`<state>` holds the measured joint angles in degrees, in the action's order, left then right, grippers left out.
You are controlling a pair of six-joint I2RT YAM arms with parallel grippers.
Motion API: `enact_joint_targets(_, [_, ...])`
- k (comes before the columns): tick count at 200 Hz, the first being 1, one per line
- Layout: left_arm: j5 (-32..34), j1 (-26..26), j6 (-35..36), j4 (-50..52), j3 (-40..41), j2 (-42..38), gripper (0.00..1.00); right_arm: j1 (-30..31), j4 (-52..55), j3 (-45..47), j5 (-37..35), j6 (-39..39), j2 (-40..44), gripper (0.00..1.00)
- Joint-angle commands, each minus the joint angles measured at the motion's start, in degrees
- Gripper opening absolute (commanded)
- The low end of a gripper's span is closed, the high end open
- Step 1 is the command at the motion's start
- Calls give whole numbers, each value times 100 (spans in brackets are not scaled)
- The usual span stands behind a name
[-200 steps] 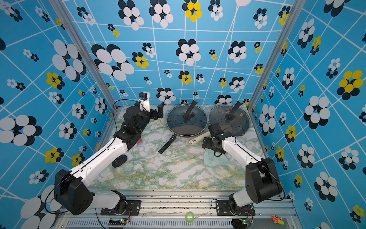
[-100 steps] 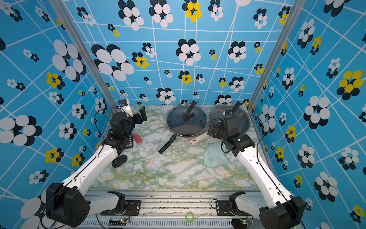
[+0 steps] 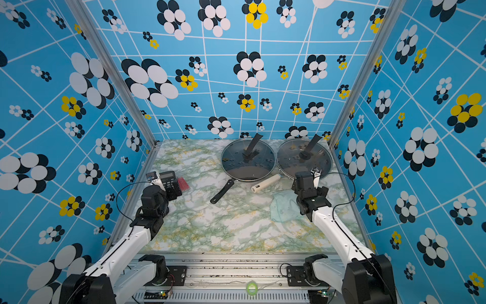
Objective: Wipe the pot lid with a cloth
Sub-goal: Reset both arms
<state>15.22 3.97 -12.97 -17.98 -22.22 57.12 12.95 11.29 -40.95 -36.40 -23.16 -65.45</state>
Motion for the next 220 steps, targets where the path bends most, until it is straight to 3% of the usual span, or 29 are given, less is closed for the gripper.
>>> enact_joint_targets(1, [337, -45, 354, -1035, 347, 322, 99, -10, -629, 286, -350, 29, -149, 99])
enact_joint_targets(26, [299, -156, 599, -2525, 761, 1059, 99, -29, -1692, 772, -308, 524, -249, 99])
enact_joint_targets(55, [-349, -221, 945, -3284, 639, 1826, 99, -152, -2486, 826, -11, 1129, -583, 99])
enact_joint_targets(73, [-687, -295, 975, -3592, 530, 2341, 99, -199, -4063, 1264, 136, 1632, -930, 99])
enact_joint_targets(85, [-963, -303, 1043, -3985, 495, 2797, 99, -214, -3955, 1209, 227, 1784, -1102, 99])
enact_joint_targets(97, [-1055, -283, 1164, -4415, 437, 3241, 99, -214, -4585, 1488, 264, 2029, -1236, 99])
enact_joint_targets(113, [-1143, -323, 1090, -3485, 136, 3039, 99, -220, -5775, 1954, 253, 2265, -1492, 99])
enact_joint_targets(136, [-1267, -291, 1183, -3414, 51, 3119, 99, -252, -7173, 2161, 517, 2569, -2239, 99])
enact_joint_targets(156, [-1254, -289, 1192, -3416, 34, 3130, 99, -557, -6039, 1858, 1013, 2163, -2001, 99])
enact_joint_targets(173, [-1232, -283, 1203, -3431, 34, 3140, 99, -1147, -6668, 2026, 1947, 1886, -2382, 99])
enact_joint_targets(220, [-1063, -194, 1262, -3427, 25, 3142, 99, -1128, -6765, 2067, 1941, 1935, -2367, 99])
